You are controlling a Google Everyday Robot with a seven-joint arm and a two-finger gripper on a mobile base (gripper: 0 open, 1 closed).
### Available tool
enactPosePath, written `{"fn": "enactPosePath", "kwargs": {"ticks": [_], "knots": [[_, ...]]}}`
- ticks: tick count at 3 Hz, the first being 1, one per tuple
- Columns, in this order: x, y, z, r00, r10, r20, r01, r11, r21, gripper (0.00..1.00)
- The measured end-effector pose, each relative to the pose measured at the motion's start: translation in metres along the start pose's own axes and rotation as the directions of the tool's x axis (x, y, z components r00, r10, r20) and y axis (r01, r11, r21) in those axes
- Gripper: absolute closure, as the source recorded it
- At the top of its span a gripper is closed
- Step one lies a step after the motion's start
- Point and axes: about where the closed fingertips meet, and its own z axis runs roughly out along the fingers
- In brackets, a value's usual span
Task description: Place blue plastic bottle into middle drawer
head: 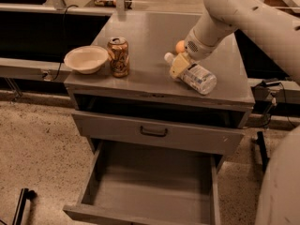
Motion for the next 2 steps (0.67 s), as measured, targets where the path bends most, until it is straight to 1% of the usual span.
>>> {"fn": "enactPosePath", "kwargs": {"ticks": [1, 2], "knots": [[0.019, -0.001, -0.016, 0.999, -0.042, 0.019, 0.042, 0.9991, 0.009, 0.64], [0.049, 0.000, -0.060, 0.990, -0.116, 0.075, 0.114, 0.9931, 0.028, 0.89]]}}
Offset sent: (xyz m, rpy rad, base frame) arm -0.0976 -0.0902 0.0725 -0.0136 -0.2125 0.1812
